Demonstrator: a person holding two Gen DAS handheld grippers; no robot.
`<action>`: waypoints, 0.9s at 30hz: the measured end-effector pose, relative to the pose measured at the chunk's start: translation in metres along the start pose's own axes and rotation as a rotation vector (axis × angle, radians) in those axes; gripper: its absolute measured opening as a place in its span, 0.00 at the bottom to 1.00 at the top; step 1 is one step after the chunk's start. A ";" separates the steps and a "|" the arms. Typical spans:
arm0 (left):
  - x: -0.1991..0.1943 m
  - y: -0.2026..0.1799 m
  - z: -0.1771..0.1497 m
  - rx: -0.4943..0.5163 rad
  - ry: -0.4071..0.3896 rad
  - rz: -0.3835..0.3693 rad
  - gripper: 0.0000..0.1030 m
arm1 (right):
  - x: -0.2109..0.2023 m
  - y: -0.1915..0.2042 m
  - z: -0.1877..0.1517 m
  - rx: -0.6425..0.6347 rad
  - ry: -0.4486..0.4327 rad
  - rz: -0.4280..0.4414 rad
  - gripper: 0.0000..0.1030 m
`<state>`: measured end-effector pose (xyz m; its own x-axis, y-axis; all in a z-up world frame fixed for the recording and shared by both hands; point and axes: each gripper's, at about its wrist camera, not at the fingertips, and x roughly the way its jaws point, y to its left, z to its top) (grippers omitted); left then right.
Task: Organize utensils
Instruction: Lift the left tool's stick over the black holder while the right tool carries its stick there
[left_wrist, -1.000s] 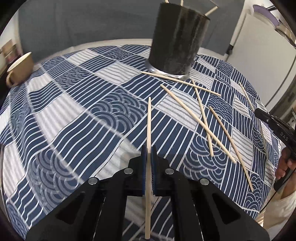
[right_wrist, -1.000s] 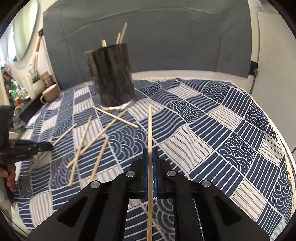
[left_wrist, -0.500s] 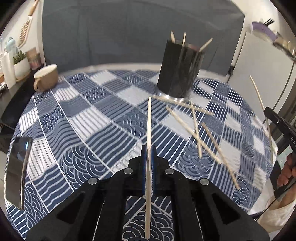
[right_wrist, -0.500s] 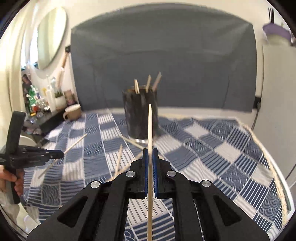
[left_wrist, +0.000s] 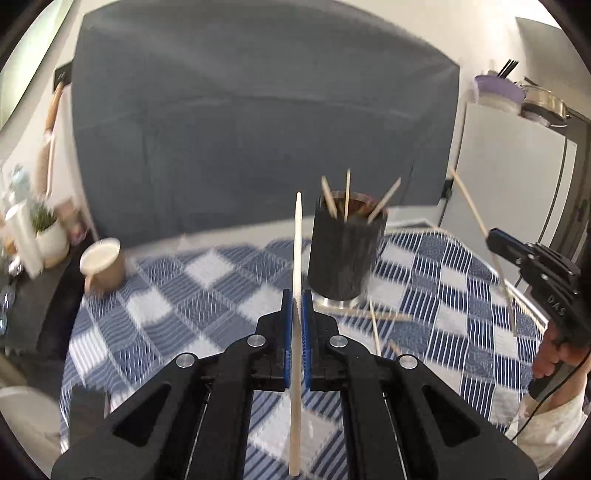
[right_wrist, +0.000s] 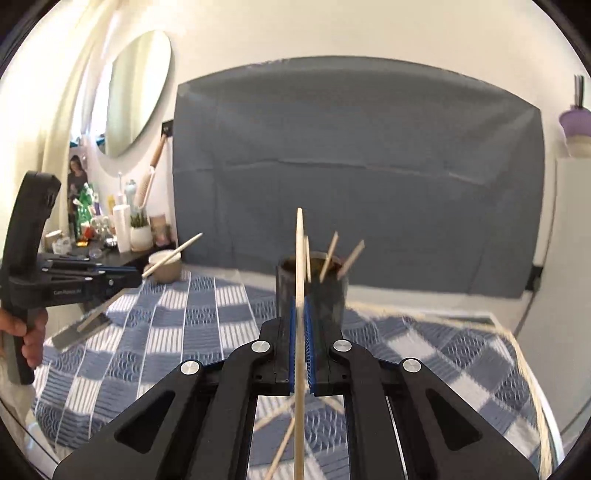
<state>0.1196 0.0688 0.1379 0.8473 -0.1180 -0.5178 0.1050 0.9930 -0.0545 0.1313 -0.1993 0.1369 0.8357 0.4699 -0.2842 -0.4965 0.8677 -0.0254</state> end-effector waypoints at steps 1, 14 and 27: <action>0.002 0.000 0.010 0.003 -0.019 -0.018 0.05 | 0.005 -0.003 0.008 -0.002 -0.016 0.007 0.04; 0.045 -0.004 0.105 0.034 -0.356 -0.197 0.05 | 0.049 -0.043 0.085 0.168 -0.397 0.084 0.05; 0.143 -0.003 0.089 -0.077 -0.604 -0.330 0.05 | 0.152 -0.077 0.056 0.321 -0.446 0.111 0.05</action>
<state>0.2869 0.0478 0.1397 0.9212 -0.3756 0.1014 0.3887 0.8996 -0.1992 0.3096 -0.1858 0.1496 0.8354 0.5240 0.1660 -0.5491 0.7821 0.2946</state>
